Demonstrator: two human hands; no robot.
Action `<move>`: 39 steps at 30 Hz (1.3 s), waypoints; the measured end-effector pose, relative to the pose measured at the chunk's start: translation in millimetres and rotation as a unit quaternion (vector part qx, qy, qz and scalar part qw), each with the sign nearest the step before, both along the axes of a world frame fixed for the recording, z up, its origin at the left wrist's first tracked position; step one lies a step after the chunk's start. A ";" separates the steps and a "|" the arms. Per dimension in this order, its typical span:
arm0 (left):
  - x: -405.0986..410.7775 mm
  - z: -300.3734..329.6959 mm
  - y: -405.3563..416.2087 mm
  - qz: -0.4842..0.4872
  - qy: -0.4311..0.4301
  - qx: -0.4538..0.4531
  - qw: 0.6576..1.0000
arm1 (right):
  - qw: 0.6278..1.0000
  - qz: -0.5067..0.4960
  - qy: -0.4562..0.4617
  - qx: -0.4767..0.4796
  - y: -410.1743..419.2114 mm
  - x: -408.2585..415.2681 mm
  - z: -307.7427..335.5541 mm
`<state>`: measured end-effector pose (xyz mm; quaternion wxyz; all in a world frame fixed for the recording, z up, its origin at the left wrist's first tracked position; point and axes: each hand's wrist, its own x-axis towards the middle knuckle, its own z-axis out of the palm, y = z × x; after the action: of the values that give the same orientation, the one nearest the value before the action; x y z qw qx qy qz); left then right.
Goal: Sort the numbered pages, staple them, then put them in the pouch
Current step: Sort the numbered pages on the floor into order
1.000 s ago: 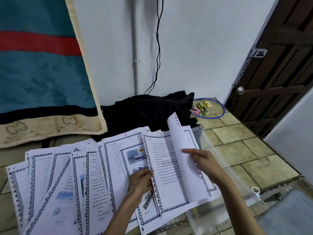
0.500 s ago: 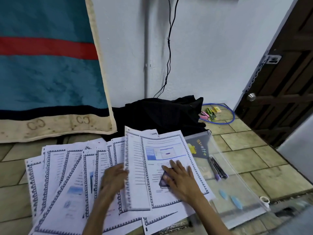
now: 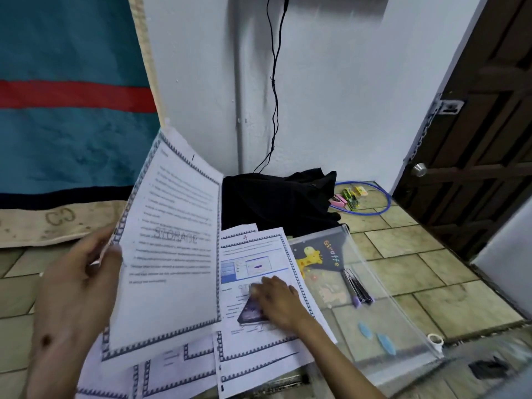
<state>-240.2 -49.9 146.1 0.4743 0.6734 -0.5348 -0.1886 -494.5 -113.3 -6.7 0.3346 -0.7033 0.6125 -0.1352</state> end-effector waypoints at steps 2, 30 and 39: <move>-18.5 12.5 -1.4 -0.016 0.031 -0.029 0.999 | 0.972 -0.073 -0.223 0.018 -1.1 -3.6 21.5; -88.7 -148.8 -41.8 -0.040 0.141 0.342 0.928 | 0.915 -0.233 0.198 -0.263 13.7 -115.5 8.1; -86.9 -154.8 -50.9 -0.034 0.158 0.319 0.934 | 0.975 -0.080 0.182 -0.097 23.9 -53.7 -20.0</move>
<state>-327.1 -100.8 -8.8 0.3064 0.7324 -0.3875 -0.4687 -548.1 -89.4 -26.7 0.1355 -0.6936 0.7017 -0.0903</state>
